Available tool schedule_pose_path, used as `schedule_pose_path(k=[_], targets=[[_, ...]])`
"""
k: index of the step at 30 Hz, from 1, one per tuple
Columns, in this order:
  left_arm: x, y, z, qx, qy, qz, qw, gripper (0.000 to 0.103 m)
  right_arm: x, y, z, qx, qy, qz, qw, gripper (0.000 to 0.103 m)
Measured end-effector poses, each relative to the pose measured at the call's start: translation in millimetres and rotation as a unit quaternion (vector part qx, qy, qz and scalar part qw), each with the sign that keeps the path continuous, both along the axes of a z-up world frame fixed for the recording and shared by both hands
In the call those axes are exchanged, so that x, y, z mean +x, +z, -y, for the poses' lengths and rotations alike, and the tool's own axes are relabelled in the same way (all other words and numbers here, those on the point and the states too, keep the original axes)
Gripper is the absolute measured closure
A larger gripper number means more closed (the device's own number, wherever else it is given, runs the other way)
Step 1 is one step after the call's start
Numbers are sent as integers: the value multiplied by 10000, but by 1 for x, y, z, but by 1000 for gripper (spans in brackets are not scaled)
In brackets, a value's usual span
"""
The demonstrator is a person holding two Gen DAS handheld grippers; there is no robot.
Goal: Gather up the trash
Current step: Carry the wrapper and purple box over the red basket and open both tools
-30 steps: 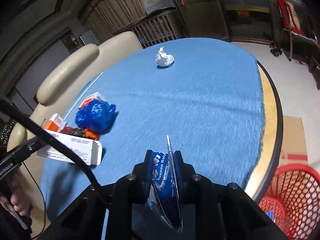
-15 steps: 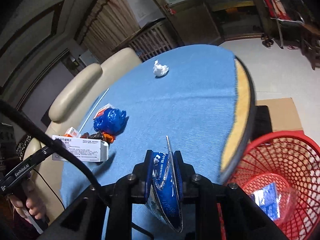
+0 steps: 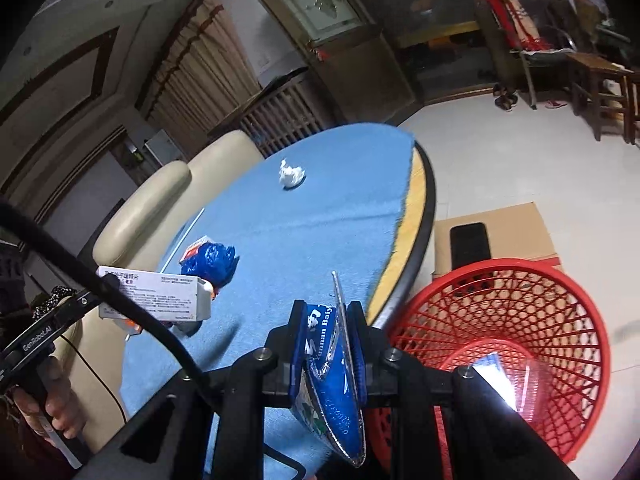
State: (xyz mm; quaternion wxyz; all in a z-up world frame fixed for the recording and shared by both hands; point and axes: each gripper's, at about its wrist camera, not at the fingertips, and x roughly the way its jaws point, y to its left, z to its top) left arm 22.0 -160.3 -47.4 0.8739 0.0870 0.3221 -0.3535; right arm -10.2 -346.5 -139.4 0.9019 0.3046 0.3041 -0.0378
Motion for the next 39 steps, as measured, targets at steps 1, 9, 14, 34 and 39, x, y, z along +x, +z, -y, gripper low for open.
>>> schedule_pose_path(k=[1, 9, 14, 34, 39], targets=[[-5, 1, 7, 30, -97, 38, 9999, 88, -4, 2, 2, -19, -27, 12, 10000, 81], [-29, 6, 43, 171, -614, 146, 9979, 88, -31, 9, 14, -77, -220, 108, 9997, 81], [-42, 9, 66, 275, -920, 248, 9951, 88, -44, 13, 26, -85, -377, 182, 9991, 81], [-82, -16, 137, 734, -1952, -12, 9780, 88, -96, -23, 80, 546, -1132, -52, 9921, 81], [-81, -29, 147, 894, -1981, -226, 9758, 87, -101, -35, 86, 779, -1192, -164, 9897, 79]])
